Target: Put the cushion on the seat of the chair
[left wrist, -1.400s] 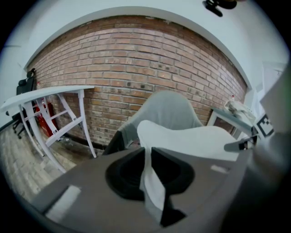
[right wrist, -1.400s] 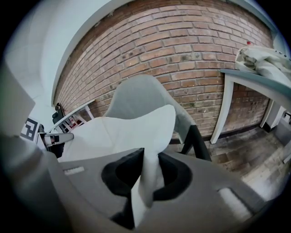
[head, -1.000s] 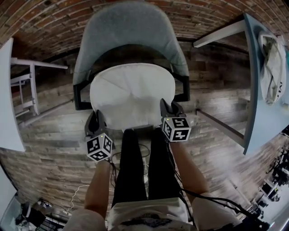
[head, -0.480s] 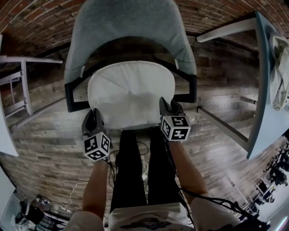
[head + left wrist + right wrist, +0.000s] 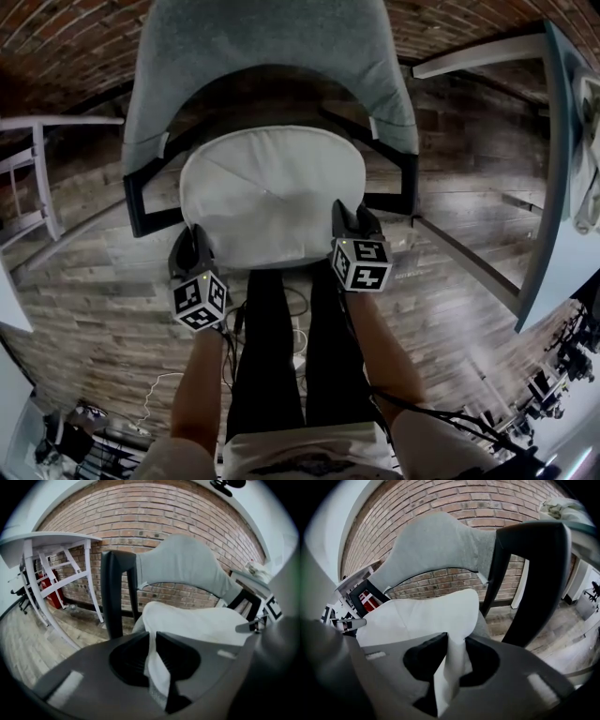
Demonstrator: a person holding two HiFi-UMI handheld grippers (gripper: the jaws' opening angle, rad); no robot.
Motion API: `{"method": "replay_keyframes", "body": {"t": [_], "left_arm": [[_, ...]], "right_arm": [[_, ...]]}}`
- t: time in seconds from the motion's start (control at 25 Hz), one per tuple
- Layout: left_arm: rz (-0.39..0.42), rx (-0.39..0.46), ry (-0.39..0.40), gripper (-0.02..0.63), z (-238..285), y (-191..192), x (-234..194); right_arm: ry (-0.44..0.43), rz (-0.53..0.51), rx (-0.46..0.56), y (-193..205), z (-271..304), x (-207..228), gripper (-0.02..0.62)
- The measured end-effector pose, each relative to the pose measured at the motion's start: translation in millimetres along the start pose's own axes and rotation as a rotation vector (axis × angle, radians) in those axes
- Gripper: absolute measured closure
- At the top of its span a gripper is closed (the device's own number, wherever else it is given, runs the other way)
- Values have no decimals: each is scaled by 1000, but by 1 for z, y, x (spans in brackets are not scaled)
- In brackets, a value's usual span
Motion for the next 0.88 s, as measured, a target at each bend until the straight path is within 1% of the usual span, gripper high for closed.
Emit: {"method": "replay_keyframes", "body": {"t": [0.44, 0.88], "left_arm": [[12, -38, -23, 565, 14, 18, -11], [16, -78, -43, 557, 27, 31, -17]], "right_arm": [[55, -4, 10, 11, 16, 6, 492], [118, -62, 35, 17, 23, 5, 465]]}}
Point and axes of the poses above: the fingertips, and each gripper's own axes: z forward along the fingers, x to its right, y out of its underside, the point moved 6 cm from there along -z, backward along the fingers, and after that the axes turned 10 degrees about y, right-handed, at the moved point
